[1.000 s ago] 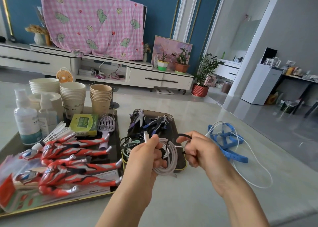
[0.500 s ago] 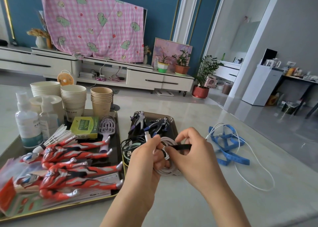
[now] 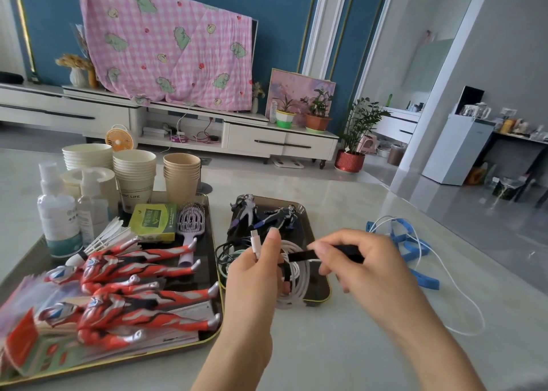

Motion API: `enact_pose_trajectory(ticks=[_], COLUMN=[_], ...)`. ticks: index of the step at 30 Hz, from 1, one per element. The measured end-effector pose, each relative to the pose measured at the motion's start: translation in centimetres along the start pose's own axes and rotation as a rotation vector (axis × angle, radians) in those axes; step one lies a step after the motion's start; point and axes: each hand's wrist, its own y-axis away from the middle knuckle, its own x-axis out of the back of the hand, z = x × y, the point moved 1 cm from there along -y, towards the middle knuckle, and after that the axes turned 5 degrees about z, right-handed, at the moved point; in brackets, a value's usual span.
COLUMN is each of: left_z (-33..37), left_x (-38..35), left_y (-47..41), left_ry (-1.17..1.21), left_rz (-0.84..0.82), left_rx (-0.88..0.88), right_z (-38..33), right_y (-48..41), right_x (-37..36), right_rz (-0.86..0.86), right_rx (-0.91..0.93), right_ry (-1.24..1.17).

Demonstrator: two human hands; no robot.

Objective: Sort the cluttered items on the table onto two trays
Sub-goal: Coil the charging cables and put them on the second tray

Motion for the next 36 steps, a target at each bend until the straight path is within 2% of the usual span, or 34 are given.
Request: enact_pose_trajectory(ticks=[2, 5, 7, 13, 17, 25, 29, 33, 36], left_z=[-0.1, -0.1, 0.0, -0.1, 0.2, 0.5, 0.4, 0.6, 0.7], left_x=[0.1, 0.1, -0.1, -0.3, -0.4, -0.3, -0.4, -0.8, -0.9], left_y=[-0.2, -0.3, 0.0, 0.4, 0.5, 0.6, 0.5, 0.8, 0.9], left_ry=[0.007, 0.039, 0.043, 0.013, 0.005, 0.044, 0.09, 0.129, 0.113], left_rz=[0.022, -0.008, -0.033, 0.03, 0.099, 0.147, 0.049, -0.084, -0.14], left_rx=[0.008, 0.039, 0.048, 0.004, -0.067, -0.083, -0.001, 0.034, 0.032], right_z=[-0.5, -1.2, -0.9, 0.5, 0.5, 0.9, 1.0, 1.1, 1.1], right_y=[0.3, 1.0, 1.0, 0.7, 0.5, 0.3, 0.7, 0.8, 0.8], right_x=[1.1, 1.1, 0.2, -1.3, -1.5, -1.6, -2.7, -3.5, -3.4], right_rz=[-0.013, -0.127, -0.12, 0.106, 0.127, 0.122, 0.087, 0.227, 0.232], right_rx=[-0.069, -0.147, -0.141, -0.046, -0.047, -0.025, -0.013, 0.032, 0.036], right_ry=[-0.157, -0.302, -0.213, 0.029, 0.005, -0.006, 0.046, 0.214, 0.269])
